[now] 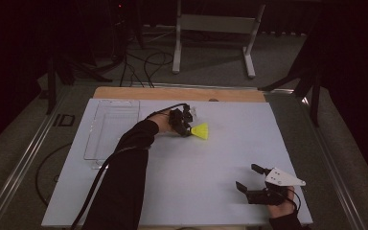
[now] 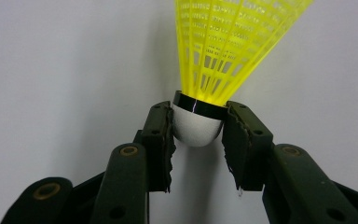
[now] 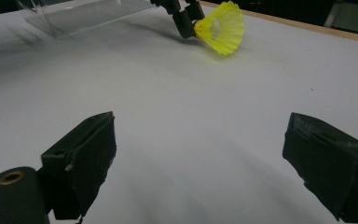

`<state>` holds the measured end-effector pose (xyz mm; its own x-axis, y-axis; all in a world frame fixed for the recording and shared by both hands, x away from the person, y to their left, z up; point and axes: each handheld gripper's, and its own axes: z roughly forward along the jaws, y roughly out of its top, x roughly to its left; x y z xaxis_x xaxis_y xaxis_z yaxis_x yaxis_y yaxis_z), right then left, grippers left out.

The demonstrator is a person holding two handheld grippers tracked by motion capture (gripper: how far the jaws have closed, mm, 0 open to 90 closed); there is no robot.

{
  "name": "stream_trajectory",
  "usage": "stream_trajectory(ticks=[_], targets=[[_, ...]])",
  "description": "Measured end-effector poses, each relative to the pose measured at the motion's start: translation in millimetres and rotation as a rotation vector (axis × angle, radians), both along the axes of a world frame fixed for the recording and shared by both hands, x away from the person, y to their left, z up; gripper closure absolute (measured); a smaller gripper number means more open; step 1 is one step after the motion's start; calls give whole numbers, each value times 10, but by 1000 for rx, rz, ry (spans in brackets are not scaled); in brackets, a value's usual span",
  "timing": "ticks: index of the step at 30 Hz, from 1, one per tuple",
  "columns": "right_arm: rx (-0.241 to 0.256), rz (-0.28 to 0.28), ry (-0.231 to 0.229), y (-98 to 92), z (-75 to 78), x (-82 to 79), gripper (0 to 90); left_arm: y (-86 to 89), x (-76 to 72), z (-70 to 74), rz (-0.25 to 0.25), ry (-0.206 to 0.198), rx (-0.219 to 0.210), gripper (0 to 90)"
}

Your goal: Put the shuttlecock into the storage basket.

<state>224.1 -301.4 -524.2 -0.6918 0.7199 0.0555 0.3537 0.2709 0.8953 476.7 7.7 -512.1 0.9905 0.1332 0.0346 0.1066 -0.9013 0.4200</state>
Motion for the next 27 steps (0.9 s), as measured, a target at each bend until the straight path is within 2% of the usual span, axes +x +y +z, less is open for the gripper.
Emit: stream_trajectory(ticks=[1,2,6,7,10,14,16,17,18,21,23,27], targets=[[1,-1,1,2,-1,1,98,-4,-15,27,1,-12,3,639],[1,-1,2,3,-2,1,99,-4,-27,56,-6,1,-6,639],[-2,-4,1,3,0,0,98,-14,-46,114,5,5,-7,640],[-4,-8,-1,-2,3,0,98,-33,-81,192,20,26,-4,642],[-5,-10,-1,-2,4,0,99,-40,-110,261,36,53,-6,642],[-7,-10,-3,0,5,1,99,-40,-147,324,52,75,9,642],[-7,-11,-4,-1,5,1,98,-39,-164,355,68,98,17,642],[-7,-12,-4,-1,5,1,98,-38,-178,374,68,94,21,642],[-8,-13,-5,-1,6,1,99,-39,-178,392,89,117,22,643],[-7,-14,-5,0,7,1,98,-36,-196,423,95,126,29,643],[-10,-14,-6,0,9,0,98,-29,-217,470,116,160,33,643],[-8,-19,-7,-4,12,-1,99,-27,-257,518,118,166,57,642]])
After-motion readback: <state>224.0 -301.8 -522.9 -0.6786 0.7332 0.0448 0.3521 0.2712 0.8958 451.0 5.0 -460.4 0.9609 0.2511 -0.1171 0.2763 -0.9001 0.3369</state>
